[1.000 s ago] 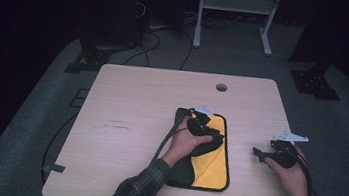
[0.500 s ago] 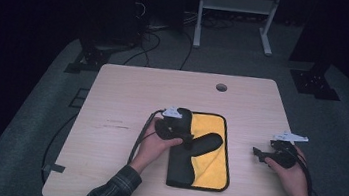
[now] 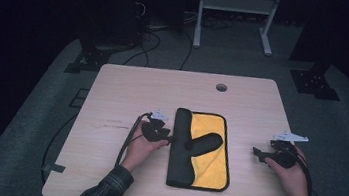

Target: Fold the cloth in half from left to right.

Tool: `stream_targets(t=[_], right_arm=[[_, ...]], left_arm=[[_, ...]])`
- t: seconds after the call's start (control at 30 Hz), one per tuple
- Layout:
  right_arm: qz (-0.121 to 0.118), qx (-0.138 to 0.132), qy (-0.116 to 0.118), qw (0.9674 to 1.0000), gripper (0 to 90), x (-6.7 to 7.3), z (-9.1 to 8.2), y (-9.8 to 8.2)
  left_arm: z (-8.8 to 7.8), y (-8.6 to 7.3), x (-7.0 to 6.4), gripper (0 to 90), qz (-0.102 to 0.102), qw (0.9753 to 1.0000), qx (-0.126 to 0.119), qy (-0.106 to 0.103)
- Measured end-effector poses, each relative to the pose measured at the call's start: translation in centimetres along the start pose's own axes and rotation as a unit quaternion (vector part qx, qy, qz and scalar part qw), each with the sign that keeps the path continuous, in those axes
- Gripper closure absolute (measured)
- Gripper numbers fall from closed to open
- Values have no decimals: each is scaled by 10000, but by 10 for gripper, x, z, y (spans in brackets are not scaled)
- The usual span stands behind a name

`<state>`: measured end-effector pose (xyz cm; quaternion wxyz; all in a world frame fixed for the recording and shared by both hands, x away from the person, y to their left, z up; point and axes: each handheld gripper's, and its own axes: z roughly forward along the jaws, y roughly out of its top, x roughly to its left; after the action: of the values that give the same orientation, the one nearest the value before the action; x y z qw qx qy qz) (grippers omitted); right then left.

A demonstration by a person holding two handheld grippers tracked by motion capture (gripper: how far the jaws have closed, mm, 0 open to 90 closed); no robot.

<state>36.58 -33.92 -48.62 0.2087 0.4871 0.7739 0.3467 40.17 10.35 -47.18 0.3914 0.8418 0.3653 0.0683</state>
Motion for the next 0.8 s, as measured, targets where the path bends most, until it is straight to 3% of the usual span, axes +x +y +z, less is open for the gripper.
stream_targets(t=[0.33, 0.5, 0.67, 0.8], right_arm=[[0, -1, 0, 10000, 171, 0, 0, 0], [0, -1, -1, 10000, 171, 0, 0, 0], [0, 0, 0, 10000, 171, 0, 0, 0], [-1, -2, 0, 10000, 172, 0, 0, 0]], left_arm=[[4, 1, -13, 638, 316, 9992, 64, 243], [6, 1, -17, 847, 220, 9997, 71, 111], [4, 2, -17, 872, 201, 9996, 134, 121], [-3, -2, -11, 873, 63, 9999, 132, 22]])
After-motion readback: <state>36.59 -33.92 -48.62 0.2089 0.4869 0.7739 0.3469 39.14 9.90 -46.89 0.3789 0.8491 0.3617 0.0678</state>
